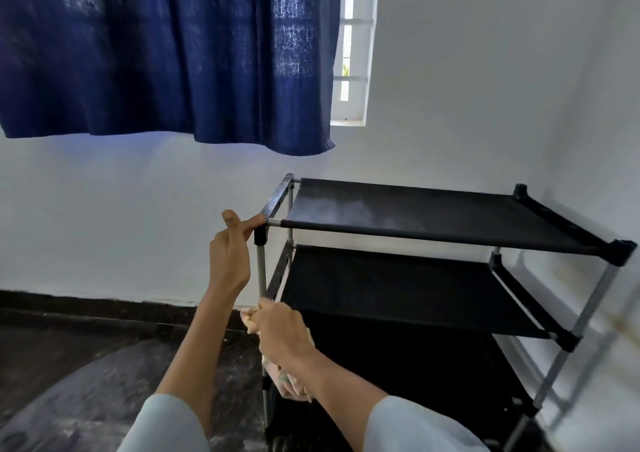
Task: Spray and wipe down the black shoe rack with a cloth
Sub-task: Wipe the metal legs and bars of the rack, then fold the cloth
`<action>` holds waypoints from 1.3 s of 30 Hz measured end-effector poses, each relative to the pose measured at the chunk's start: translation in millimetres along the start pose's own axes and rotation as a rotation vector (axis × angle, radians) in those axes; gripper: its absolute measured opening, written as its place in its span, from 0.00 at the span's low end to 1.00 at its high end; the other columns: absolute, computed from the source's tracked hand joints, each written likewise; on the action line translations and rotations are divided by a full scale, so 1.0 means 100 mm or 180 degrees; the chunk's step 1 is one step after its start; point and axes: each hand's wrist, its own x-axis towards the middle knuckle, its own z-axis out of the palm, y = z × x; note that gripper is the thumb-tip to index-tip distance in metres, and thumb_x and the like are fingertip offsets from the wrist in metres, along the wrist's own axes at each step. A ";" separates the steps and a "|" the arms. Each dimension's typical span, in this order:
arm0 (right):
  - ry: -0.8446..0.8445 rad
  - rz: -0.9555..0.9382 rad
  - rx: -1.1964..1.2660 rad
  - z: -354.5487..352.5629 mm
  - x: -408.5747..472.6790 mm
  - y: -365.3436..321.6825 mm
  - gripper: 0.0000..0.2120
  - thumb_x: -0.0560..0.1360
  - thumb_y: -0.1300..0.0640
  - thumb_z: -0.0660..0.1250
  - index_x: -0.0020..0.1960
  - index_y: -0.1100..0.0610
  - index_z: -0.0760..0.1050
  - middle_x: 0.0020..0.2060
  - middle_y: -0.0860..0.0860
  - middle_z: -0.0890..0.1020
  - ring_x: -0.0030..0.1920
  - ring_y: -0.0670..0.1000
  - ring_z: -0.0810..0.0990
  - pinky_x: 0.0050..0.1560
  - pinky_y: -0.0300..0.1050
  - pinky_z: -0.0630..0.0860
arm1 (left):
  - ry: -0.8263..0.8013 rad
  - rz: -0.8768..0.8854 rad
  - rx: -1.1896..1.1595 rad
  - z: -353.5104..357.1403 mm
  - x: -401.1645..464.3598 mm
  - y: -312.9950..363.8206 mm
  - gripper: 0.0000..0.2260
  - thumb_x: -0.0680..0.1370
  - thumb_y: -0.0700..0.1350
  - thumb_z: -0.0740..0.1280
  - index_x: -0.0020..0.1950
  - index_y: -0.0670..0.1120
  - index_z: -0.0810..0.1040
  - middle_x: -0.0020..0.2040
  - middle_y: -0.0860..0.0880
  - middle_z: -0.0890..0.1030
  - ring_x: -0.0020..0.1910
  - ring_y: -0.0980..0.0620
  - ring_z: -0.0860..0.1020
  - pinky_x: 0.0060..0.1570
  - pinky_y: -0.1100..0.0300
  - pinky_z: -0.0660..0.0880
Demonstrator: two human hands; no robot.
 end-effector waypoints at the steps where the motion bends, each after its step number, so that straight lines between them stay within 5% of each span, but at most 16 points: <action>1: -0.0115 0.0068 0.0079 -0.04 -0.02 0.01 0.13 0.74 0.65 0.67 0.58 0.62 0.73 0.53 0.58 0.77 0.54 0.60 0.77 0.50 0.53 0.75 | -0.0018 0.0004 -0.0001 0.00 -0.01 -0.01 0.49 0.63 0.80 0.38 0.60 0.50 0.80 0.58 0.46 0.80 0.47 0.62 0.77 0.44 0.76 0.68; 4: -0.0443 0.0094 0.0225 -0.10 -0.08 0.06 0.14 0.73 0.64 0.67 0.58 0.58 0.77 0.53 0.58 0.79 0.55 0.60 0.78 0.50 0.49 0.74 | -0.0098 -0.0002 -0.0028 0.01 -0.04 -0.03 0.46 0.65 0.78 0.38 0.62 0.52 0.78 0.65 0.47 0.76 0.59 0.60 0.75 0.54 0.76 0.64; 6: -0.0664 0.0149 0.0430 -0.14 -0.09 0.10 0.17 0.73 0.64 0.66 0.60 0.53 0.78 0.53 0.56 0.80 0.54 0.59 0.78 0.47 0.46 0.73 | -0.0164 -0.0046 0.0053 0.02 -0.09 -0.04 0.41 0.70 0.73 0.38 0.66 0.52 0.75 0.68 0.48 0.73 0.52 0.72 0.74 0.48 0.80 0.64; 8: -0.0793 0.0272 0.0743 -0.22 -0.07 0.12 0.17 0.73 0.63 0.65 0.60 0.52 0.79 0.52 0.54 0.80 0.53 0.57 0.79 0.47 0.45 0.73 | -0.0115 -0.0093 0.0063 0.05 -0.16 -0.03 0.31 0.78 0.64 0.40 0.67 0.52 0.74 0.69 0.51 0.71 0.54 0.70 0.74 0.54 0.75 0.63; 10: -0.0813 0.0372 0.1137 -0.37 -0.06 0.16 0.16 0.72 0.62 0.66 0.59 0.55 0.79 0.51 0.53 0.80 0.55 0.56 0.79 0.51 0.44 0.74 | 0.0183 -0.0113 0.0051 0.10 -0.29 -0.01 0.24 0.82 0.57 0.45 0.65 0.51 0.75 0.67 0.54 0.72 0.57 0.63 0.74 0.57 0.68 0.65; 13: -0.0763 0.0436 0.1646 -0.73 -0.09 0.22 0.14 0.73 0.60 0.69 0.58 0.56 0.79 0.52 0.51 0.81 0.55 0.51 0.79 0.56 0.43 0.75 | 0.0606 -0.0183 -0.0019 0.16 -0.50 -0.02 0.19 0.82 0.54 0.52 0.61 0.48 0.78 0.58 0.55 0.77 0.44 0.63 0.76 0.46 0.67 0.70; 16: -0.0485 0.0276 0.2061 -1.04 -0.20 0.35 0.14 0.70 0.60 0.71 0.54 0.63 0.79 0.43 0.49 0.77 0.45 0.47 0.76 0.48 0.35 0.74 | 0.0464 -0.0465 -0.0444 0.21 -0.66 -0.12 0.17 0.80 0.54 0.57 0.58 0.47 0.79 0.53 0.54 0.80 0.54 0.55 0.77 0.56 0.59 0.73; 18: -0.0266 0.0473 0.2549 -1.14 -0.30 0.47 0.12 0.71 0.61 0.73 0.54 0.58 0.79 0.46 0.48 0.76 0.46 0.45 0.77 0.50 0.34 0.77 | 0.0158 -0.0662 -0.0727 0.28 -0.73 -0.16 0.15 0.77 0.56 0.59 0.53 0.50 0.80 0.48 0.55 0.82 0.51 0.51 0.79 0.54 0.53 0.76; 20: -0.0108 0.0658 0.3111 -1.19 -0.40 0.58 0.11 0.72 0.65 0.71 0.51 0.53 0.78 0.44 0.45 0.77 0.43 0.42 0.79 0.47 0.33 0.77 | -0.0374 -0.0909 -0.0929 0.39 -0.80 -0.15 0.17 0.74 0.60 0.59 0.51 0.51 0.80 0.49 0.50 0.82 0.51 0.49 0.80 0.53 0.53 0.76; 23: 0.0068 0.0832 0.3810 -1.24 -0.52 0.74 0.12 0.72 0.68 0.71 0.49 0.53 0.79 0.40 0.48 0.83 0.40 0.43 0.82 0.42 0.37 0.79 | -0.1046 -0.1154 -0.1246 0.58 -0.83 -0.08 0.26 0.72 0.64 0.65 0.64 0.51 0.74 0.58 0.47 0.80 0.56 0.50 0.79 0.57 0.51 0.76; 27: 0.0549 0.1042 0.4384 -1.26 -0.61 0.92 0.14 0.72 0.64 0.72 0.56 0.57 0.78 0.49 0.57 0.82 0.47 0.53 0.81 0.50 0.47 0.80 | -0.1353 -0.1185 -0.1295 0.83 -0.82 0.13 0.26 0.75 0.46 0.69 0.71 0.52 0.64 0.56 0.49 0.79 0.52 0.51 0.81 0.50 0.57 0.79; 33: 0.1375 0.1412 0.5172 -1.38 -0.82 1.08 0.31 0.61 0.59 0.78 0.62 0.55 0.73 0.54 0.57 0.80 0.50 0.57 0.82 0.46 0.52 0.80 | -0.2189 -0.1333 -0.1496 0.96 -0.79 0.32 0.38 0.67 0.45 0.73 0.73 0.59 0.59 0.57 0.46 0.81 0.56 0.48 0.80 0.58 0.49 0.75; 39: 0.1815 0.2239 0.4658 -1.45 -1.03 1.25 0.33 0.57 0.45 0.80 0.56 0.56 0.71 0.52 0.58 0.81 0.48 0.57 0.82 0.41 0.49 0.81 | -0.1764 -0.1212 -0.1217 1.27 -0.92 0.44 0.39 0.65 0.41 0.76 0.73 0.54 0.64 0.55 0.45 0.82 0.51 0.49 0.82 0.49 0.53 0.79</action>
